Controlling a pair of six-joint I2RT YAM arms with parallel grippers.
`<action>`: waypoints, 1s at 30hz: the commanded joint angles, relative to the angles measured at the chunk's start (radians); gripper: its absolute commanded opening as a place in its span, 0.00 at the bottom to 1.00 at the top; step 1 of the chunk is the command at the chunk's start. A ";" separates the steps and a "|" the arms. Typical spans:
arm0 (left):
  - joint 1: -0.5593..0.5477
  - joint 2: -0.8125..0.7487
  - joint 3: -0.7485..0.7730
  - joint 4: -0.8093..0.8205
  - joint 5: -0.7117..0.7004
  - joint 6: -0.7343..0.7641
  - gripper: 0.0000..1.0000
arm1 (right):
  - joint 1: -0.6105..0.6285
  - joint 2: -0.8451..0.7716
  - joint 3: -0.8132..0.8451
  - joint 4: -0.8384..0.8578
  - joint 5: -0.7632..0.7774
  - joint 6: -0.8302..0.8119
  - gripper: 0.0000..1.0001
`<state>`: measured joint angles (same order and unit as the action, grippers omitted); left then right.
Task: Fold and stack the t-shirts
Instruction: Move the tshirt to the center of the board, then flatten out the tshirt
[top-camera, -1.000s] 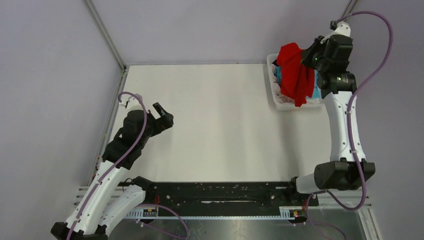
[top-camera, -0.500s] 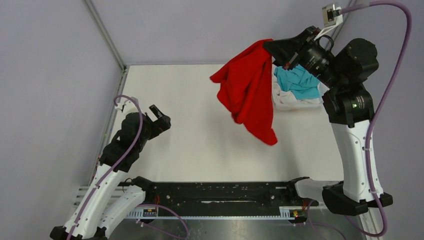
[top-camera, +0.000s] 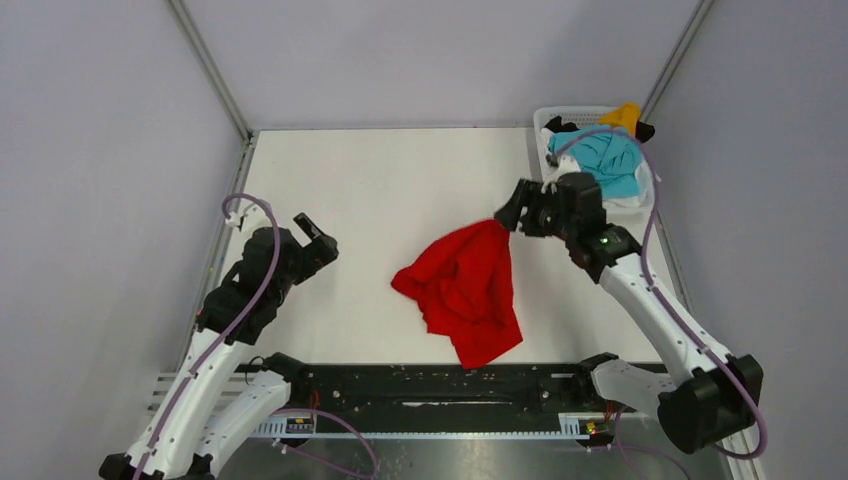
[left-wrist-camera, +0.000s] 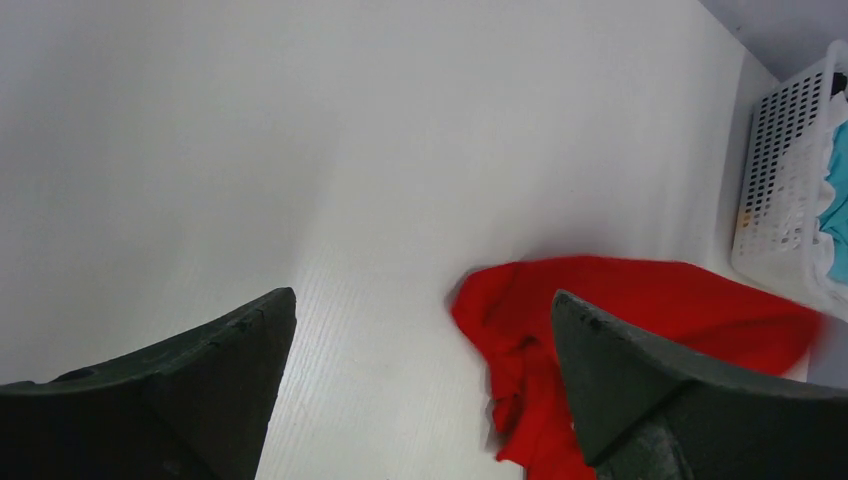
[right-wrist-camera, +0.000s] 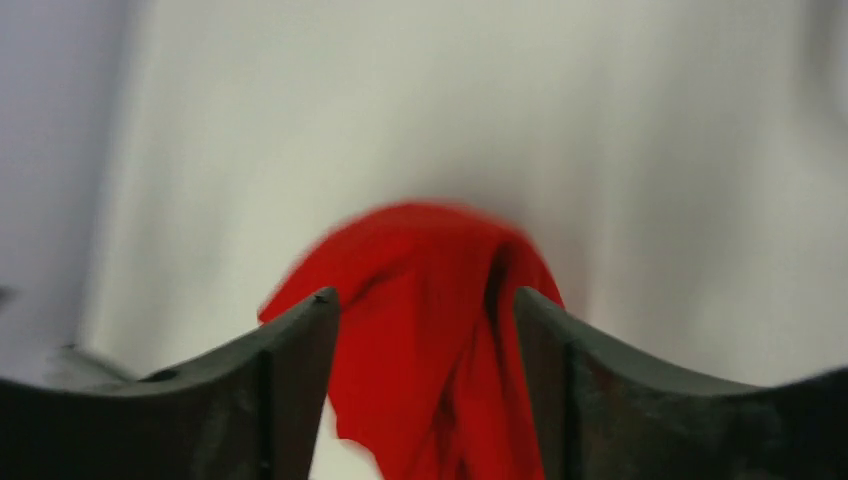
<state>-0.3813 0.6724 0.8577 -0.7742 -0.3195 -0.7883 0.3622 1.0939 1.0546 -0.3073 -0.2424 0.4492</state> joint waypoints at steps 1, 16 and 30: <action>-0.003 0.065 -0.015 0.027 0.051 -0.013 0.99 | 0.002 -0.014 -0.146 -0.108 0.463 -0.017 0.89; -0.471 0.566 0.019 0.305 0.302 0.034 0.99 | 0.000 -0.313 -0.422 -0.263 0.654 0.153 1.00; -0.628 0.815 0.094 0.389 0.280 -0.001 0.92 | 0.001 -0.262 -0.436 -0.281 0.576 0.132 1.00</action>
<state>-1.0042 1.4410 0.8787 -0.4500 -0.0227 -0.7864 0.3611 0.8215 0.6083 -0.5922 0.3534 0.5812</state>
